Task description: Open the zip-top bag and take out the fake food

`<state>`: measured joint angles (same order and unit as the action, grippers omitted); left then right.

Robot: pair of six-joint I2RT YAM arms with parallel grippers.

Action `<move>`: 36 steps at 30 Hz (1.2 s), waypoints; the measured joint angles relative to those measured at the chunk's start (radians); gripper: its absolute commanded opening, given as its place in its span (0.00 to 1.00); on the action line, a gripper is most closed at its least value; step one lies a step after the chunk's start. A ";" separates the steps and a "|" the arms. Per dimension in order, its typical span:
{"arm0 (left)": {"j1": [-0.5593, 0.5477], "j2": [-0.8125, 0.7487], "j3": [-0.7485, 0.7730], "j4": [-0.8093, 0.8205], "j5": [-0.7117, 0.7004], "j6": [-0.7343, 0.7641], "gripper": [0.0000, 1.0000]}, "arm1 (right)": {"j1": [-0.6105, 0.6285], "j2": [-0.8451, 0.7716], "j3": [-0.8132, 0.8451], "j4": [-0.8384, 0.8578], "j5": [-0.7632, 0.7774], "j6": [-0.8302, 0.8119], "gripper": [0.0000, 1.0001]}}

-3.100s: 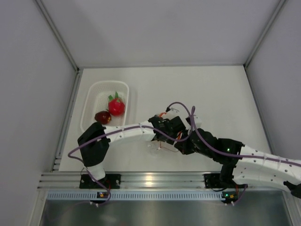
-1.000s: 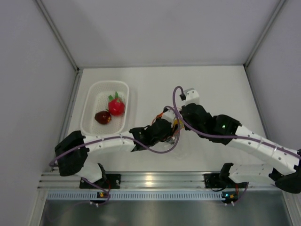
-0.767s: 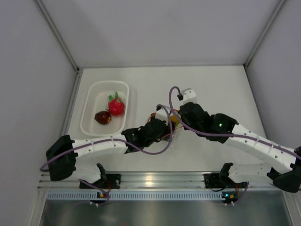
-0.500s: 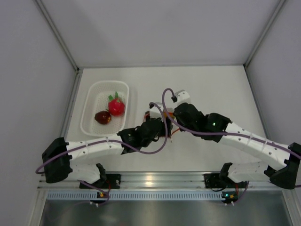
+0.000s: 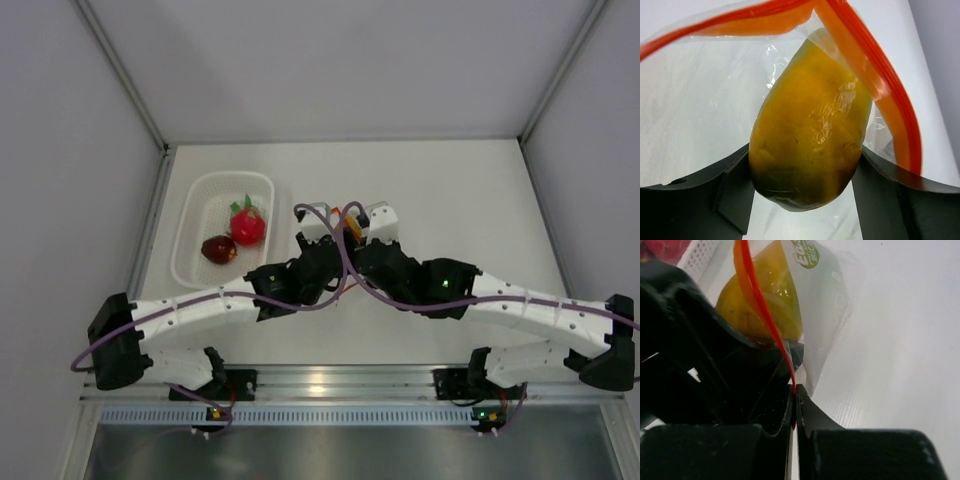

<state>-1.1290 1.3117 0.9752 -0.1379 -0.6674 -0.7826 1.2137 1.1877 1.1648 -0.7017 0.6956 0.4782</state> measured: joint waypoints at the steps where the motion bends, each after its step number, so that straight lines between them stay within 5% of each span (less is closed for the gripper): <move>1: 0.002 -0.006 0.000 -0.006 0.005 -0.029 0.00 | 0.002 0.000 -0.008 0.014 0.019 0.016 0.00; 12: 0.016 -0.135 -0.047 -0.050 0.200 -0.219 0.00 | 0.007 0.007 -0.054 0.058 0.201 0.084 0.00; 25: 0.021 -0.266 -0.104 -0.067 0.556 -0.057 0.00 | -0.145 0.006 -0.054 0.081 0.148 -0.029 0.00; 31: 0.021 -0.376 -0.117 -0.114 0.534 0.019 0.00 | -0.211 -0.009 -0.055 0.079 0.097 -0.052 0.00; 36: 0.024 -0.441 -0.082 -0.285 0.241 0.010 0.00 | -0.254 -0.055 -0.067 0.063 0.072 -0.057 0.00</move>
<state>-1.1046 0.8703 0.8928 -0.4229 -0.4267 -0.7723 0.9600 1.1324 1.0977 -0.6384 0.7681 0.4213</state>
